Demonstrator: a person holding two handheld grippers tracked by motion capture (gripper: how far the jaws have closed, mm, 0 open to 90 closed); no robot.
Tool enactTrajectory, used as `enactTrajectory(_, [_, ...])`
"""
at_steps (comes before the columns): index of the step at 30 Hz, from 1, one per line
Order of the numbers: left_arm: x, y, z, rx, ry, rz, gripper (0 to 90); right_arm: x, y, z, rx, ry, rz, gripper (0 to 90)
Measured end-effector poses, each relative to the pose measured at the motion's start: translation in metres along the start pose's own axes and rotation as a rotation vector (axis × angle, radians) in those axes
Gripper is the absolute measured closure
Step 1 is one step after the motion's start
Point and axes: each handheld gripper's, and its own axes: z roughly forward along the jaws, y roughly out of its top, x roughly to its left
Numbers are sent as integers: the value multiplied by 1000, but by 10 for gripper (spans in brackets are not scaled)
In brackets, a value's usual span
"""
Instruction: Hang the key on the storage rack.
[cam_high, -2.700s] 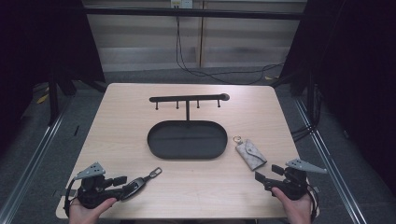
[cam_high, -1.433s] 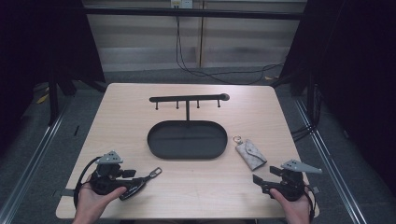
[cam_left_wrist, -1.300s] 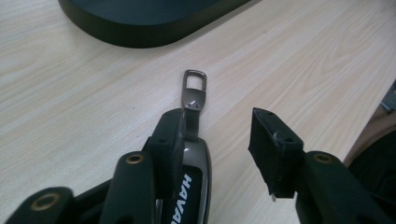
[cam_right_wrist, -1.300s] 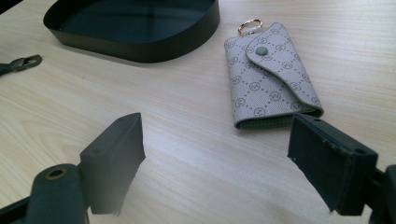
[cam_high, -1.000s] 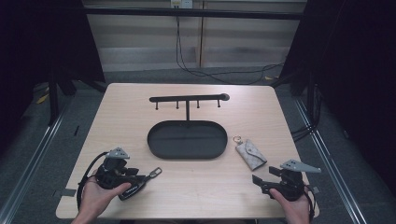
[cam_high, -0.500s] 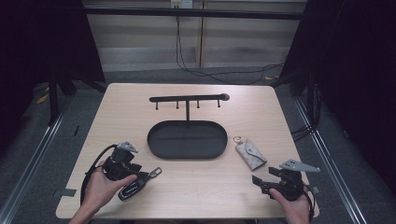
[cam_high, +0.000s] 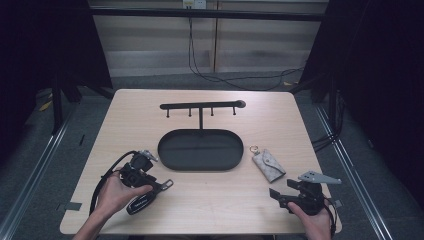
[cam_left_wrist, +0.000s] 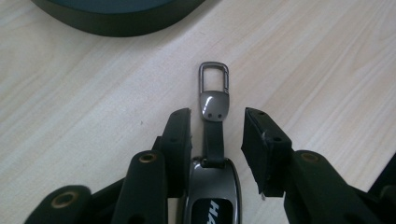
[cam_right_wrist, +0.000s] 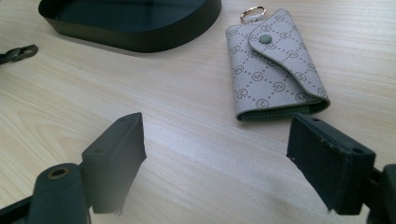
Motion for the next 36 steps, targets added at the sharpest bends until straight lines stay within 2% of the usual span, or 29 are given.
enactTrajectory(5, [-3, 8, 3, 37, 9, 35, 627, 0, 0, 1, 2, 3, -2, 188])
enactTrajectory(14, [-2, 12, 14, 80, 15, 50, 642, 0, 0, 1, 6, 3, -3, 188])
enactTrajectory(15, [-1, 14, 16, 94, 32, 61, 641, 0, 0, 1, 7, 4, -2, 188])
enactTrajectory(28, [-2, 21, 25, 125, 62, 98, 645, -1, 0, 1, 7, 7, -1, 188])
enactTrajectory(36, [-4, 23, 29, 130, 45, 105, 637, 0, 0, 2, 8, 7, 0, 188])
